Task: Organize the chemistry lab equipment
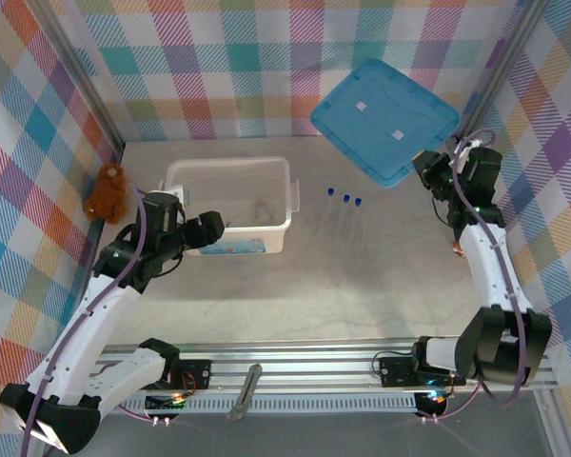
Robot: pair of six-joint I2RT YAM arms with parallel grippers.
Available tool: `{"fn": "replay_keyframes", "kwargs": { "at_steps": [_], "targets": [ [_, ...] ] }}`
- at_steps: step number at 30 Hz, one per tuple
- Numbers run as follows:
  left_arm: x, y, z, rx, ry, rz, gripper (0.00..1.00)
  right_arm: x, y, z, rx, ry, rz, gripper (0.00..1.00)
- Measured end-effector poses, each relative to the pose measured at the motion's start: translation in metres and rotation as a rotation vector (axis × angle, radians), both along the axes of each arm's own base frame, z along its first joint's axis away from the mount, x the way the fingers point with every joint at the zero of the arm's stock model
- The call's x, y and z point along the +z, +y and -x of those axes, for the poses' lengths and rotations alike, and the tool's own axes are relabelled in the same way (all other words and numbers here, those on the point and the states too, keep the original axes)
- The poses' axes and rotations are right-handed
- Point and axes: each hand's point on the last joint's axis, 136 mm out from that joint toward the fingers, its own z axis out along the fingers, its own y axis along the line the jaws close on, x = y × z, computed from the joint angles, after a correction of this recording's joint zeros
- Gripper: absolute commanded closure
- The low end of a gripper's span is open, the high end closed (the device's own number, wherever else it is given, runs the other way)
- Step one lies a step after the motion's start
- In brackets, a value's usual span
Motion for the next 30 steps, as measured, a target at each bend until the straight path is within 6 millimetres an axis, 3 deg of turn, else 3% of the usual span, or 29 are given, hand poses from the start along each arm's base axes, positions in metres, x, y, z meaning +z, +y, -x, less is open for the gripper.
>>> {"fn": "replay_keyframes", "kwargs": {
  "at_steps": [7, 11, 19, 30],
  "targets": [
    [0.027, 0.009, 0.002, 0.025, -0.047, -0.014, 0.20, 0.056, 0.050, 0.039, 0.031, -0.167, 0.221, 1.00],
    [0.039, 0.018, 0.003, 0.053, -0.064, -0.024, 0.18, 0.075, 0.077, 0.055, 0.065, -0.243, 0.320, 1.00],
    [0.050, 0.030, 0.011, 0.097, -0.075, -0.018, 0.14, 0.079, 0.131, 0.076, 0.140, -0.337, 0.536, 1.00],
    [0.056, 0.044, 0.014, 0.171, -0.060, 0.017, 0.12, 0.095, 0.236, 0.105, 0.242, -0.623, 0.878, 1.00]
  ]
}}
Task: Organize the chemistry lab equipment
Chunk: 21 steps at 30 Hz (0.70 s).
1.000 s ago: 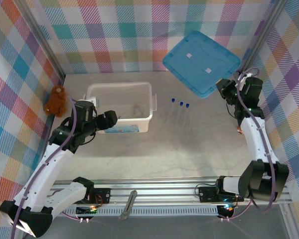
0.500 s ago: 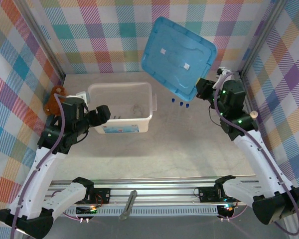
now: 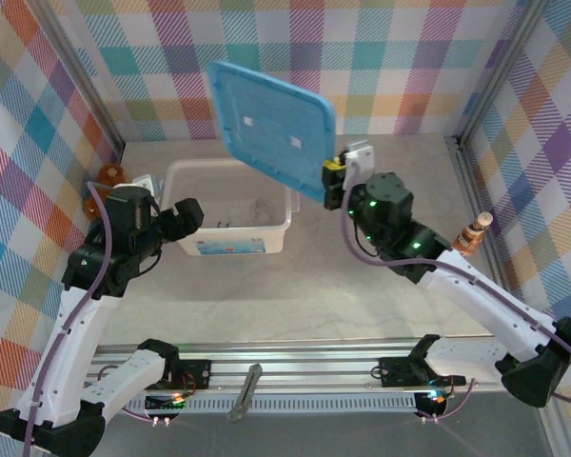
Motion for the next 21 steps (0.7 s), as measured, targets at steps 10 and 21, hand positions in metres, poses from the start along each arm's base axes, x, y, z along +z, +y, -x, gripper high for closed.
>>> {"fn": "replay_keyframes", "kwargs": {
  "at_steps": [10, 21],
  "targets": [
    [0.018, 0.007, 0.002, 0.043, -0.035, 0.080, 0.12, 0.002, 0.050, -0.001, -0.065, -0.240, 0.239, 1.00],
    [0.020, 0.021, 0.000, 0.122, -0.030, 0.146, 0.12, -0.020, 0.100, -0.009, -0.122, -0.429, 0.477, 1.00]
  ]
}}
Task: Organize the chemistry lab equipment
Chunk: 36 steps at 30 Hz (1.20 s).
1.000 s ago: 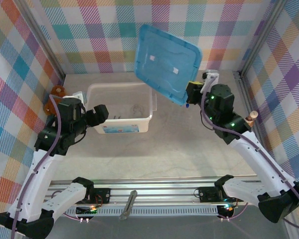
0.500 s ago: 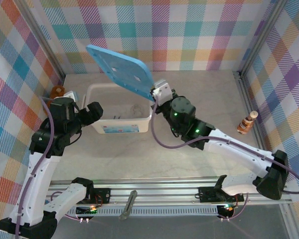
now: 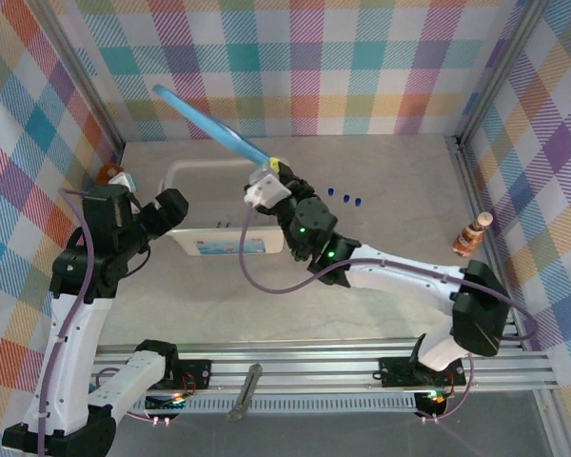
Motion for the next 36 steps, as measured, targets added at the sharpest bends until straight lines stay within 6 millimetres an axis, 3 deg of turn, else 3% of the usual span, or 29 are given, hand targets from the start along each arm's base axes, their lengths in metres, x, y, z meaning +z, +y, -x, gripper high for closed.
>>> {"fn": "replay_keyframes", "kwargs": {
  "at_steps": [3, 10, 14, 21, 26, 36],
  "targets": [
    [0.003, 0.006, 0.000, 0.031, -0.005, 0.018, 0.12, -0.005, 0.009, 0.003, 0.002, -0.029, 0.056, 1.00],
    [0.017, 0.009, 0.000, 0.070, -0.035, 0.072, 0.12, 0.017, 0.003, 0.009, -0.036, -0.124, 0.066, 1.00],
    [0.028, 0.011, -0.003, 0.096, -0.066, 0.144, 0.13, 0.013, -0.002, 0.008, -0.061, -0.137, 0.075, 1.00],
    [0.041, -0.002, -0.038, 0.080, -0.112, 0.423, 0.22, -0.015, -0.001, 0.004, -0.090, -0.116, 0.144, 1.00],
    [0.023, -0.010, -0.069, 0.072, -0.064, 0.628, 0.23, -0.027, -0.003, 0.003, -0.102, -0.102, 0.168, 1.00],
    [0.048, -0.012, -0.090, 0.025, -0.124, 0.811, 0.22, -0.038, 0.001, 0.007, -0.111, -0.101, 0.185, 1.00]
  ]
}}
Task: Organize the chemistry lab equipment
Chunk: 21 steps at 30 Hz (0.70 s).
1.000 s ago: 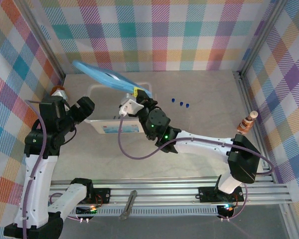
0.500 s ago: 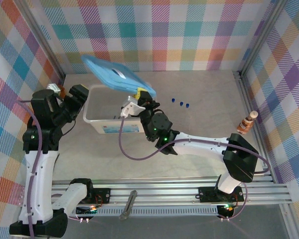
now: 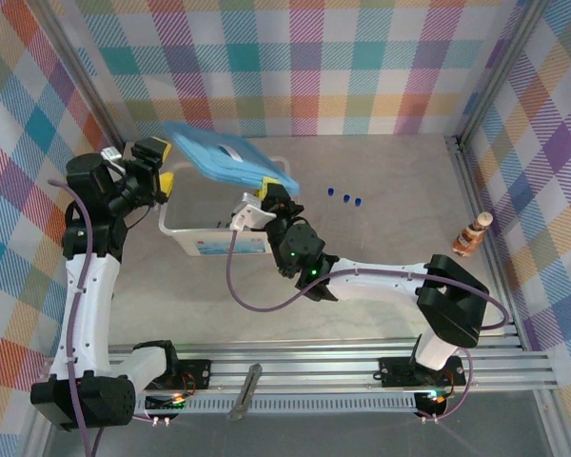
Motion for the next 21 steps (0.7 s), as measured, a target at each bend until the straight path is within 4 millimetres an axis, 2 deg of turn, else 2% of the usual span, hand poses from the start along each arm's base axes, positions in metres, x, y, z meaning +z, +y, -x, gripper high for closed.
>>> {"fn": "replay_keyframes", "kwargs": {
  "at_steps": [4, 10, 16, 21],
  "targets": [
    [-0.002, -0.002, -0.011, -0.023, 0.004, 0.032, 0.23, -0.004, 0.007, 0.005, 0.006, -0.008, 0.023, 1.00],
    [-0.028, -0.005, -0.030, -0.053, 0.081, 0.054, 0.23, -0.003, 0.012, 0.011, 0.015, -0.024, 0.044, 1.00],
    [-0.046, -0.007, -0.041, -0.078, 0.128, 0.065, 0.31, -0.007, 0.015, 0.011, 0.008, -0.042, 0.063, 1.00],
    [-0.048, -0.009, -0.045, -0.099, 0.126, 0.072, 0.46, -0.021, 0.022, 0.008, 0.003, -0.041, 0.112, 1.00]
  ]
}}
